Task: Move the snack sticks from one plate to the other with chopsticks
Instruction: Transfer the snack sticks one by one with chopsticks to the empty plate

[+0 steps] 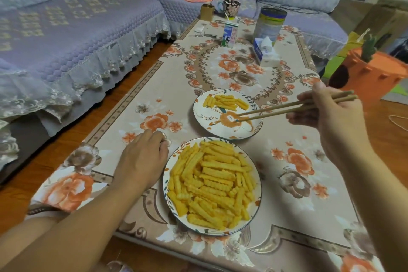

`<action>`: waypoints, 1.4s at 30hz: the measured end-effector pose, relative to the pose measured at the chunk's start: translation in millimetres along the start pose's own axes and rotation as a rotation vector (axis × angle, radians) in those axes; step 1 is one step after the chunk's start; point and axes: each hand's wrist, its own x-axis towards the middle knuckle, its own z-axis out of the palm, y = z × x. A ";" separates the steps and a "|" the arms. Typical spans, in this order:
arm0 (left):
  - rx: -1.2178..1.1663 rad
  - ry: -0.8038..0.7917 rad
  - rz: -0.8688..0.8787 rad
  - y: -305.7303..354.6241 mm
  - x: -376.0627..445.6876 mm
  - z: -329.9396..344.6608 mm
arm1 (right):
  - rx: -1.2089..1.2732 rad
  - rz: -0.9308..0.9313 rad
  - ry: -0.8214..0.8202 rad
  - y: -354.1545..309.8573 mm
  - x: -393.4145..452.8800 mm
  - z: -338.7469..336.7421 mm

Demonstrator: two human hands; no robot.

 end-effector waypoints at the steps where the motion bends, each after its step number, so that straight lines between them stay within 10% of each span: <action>1: 0.000 0.000 -0.002 -0.3 -0.1 -0.1 | -0.015 0.005 0.000 7.2 7.0 8.2; 42: 0.004 0.024 0.022 -2.6 1.0 2.1 | -0.081 -0.075 0.056 37.7 44.3 56.5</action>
